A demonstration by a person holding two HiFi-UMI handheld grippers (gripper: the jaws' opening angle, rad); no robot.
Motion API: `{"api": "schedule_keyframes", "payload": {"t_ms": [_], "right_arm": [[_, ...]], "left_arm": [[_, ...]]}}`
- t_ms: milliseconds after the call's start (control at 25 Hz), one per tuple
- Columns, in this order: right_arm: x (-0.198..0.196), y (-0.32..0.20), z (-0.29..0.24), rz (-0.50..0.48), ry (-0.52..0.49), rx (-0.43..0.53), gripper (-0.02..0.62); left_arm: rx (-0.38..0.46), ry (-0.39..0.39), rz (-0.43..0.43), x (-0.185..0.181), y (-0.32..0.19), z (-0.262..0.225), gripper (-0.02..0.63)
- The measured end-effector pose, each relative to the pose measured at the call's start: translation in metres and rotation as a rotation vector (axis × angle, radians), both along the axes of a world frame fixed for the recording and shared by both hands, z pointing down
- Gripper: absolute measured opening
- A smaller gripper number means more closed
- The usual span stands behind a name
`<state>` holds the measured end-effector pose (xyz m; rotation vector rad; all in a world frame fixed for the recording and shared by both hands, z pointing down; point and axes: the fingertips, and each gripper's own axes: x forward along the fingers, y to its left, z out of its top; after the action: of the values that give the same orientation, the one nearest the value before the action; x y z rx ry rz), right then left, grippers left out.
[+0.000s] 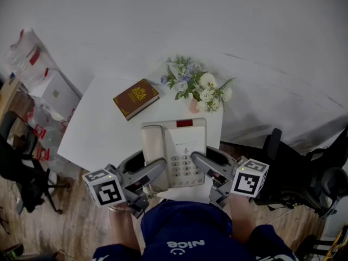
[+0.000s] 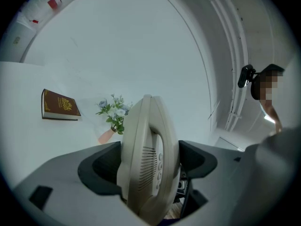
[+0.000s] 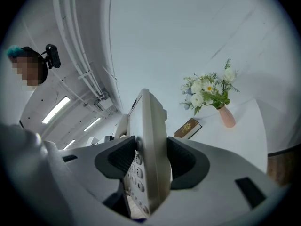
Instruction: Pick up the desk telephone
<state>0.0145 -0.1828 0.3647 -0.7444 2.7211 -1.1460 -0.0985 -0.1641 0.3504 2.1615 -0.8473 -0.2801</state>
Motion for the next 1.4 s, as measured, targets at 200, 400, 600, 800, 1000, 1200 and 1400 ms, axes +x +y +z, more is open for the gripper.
{"api": "schedule_keyframes", "payload": {"t_ms": [200,400,600,800,1000,1200,1400], "right_arm": [[0.001,0.002,-0.02,0.006,-0.008,0.047,0.229],[0.004,0.004,-0.044,0.023,-0.004,0.11,0.229],[0.006,0.008,-0.061,0.033,0.008,0.164,0.229],[0.005,0.009,-0.058,0.037,0.003,0.155,0.229],[0.006,0.008,-0.056,0.045,-0.001,0.16,0.229],[0.005,0.01,-0.055,0.046,-0.002,0.163,0.229],[0.005,0.009,-0.054,0.045,-0.003,0.162,0.229]], "left_arm": [[0.045,-0.003,0.0,0.001,0.002,-0.019,0.387],[0.098,0.006,0.003,0.003,0.004,-0.041,0.387],[0.141,0.007,0.013,0.004,0.007,-0.054,0.387],[0.14,0.003,0.008,0.003,0.007,-0.053,0.387],[0.133,0.006,0.007,0.003,0.007,-0.051,0.387],[0.137,0.002,0.005,0.003,0.009,-0.05,0.387],[0.14,-0.001,0.002,0.002,0.008,-0.049,0.387]]}}
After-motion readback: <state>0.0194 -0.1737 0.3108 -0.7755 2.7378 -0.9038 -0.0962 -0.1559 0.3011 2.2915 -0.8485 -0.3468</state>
